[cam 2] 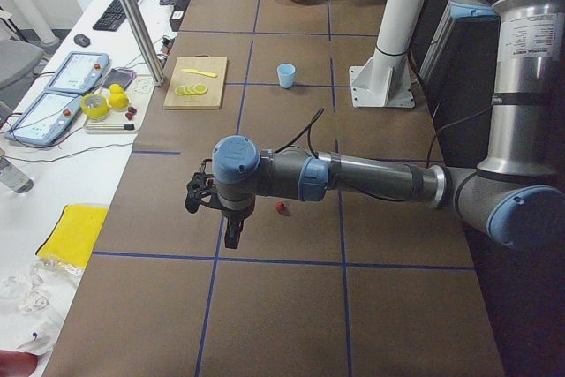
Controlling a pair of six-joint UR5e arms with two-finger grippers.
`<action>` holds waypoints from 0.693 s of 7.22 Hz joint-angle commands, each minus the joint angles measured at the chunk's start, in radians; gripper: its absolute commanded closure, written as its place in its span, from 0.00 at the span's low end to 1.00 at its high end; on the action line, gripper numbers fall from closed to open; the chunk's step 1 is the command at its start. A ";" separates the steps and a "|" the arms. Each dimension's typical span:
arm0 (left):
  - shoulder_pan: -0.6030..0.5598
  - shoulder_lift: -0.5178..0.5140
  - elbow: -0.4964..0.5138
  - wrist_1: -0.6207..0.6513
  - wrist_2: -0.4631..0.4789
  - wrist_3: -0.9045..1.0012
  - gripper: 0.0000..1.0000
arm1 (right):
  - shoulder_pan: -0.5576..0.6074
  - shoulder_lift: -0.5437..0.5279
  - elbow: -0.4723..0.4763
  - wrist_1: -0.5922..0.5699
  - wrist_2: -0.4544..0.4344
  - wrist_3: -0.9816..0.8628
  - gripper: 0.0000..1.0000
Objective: Put ice and strawberries in cup
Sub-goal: 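Move the right gripper back over the pink bowl of ice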
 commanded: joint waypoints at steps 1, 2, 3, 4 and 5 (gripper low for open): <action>0.000 0.000 -0.001 0.000 0.000 0.000 0.00 | -0.026 0.007 -0.016 0.001 -0.025 -0.001 0.25; 0.000 -0.002 -0.001 0.000 0.000 0.000 0.00 | -0.026 0.008 -0.017 -0.001 -0.025 -0.001 0.27; 0.000 -0.002 -0.001 0.000 0.000 0.000 0.00 | -0.026 0.008 -0.026 0.001 -0.025 -0.007 0.31; 0.000 -0.002 -0.001 -0.002 0.000 0.000 0.00 | -0.027 0.008 -0.034 -0.001 -0.023 -0.021 0.31; 0.000 -0.002 -0.001 0.000 0.000 0.000 0.00 | -0.029 0.008 -0.036 -0.001 -0.023 -0.021 0.31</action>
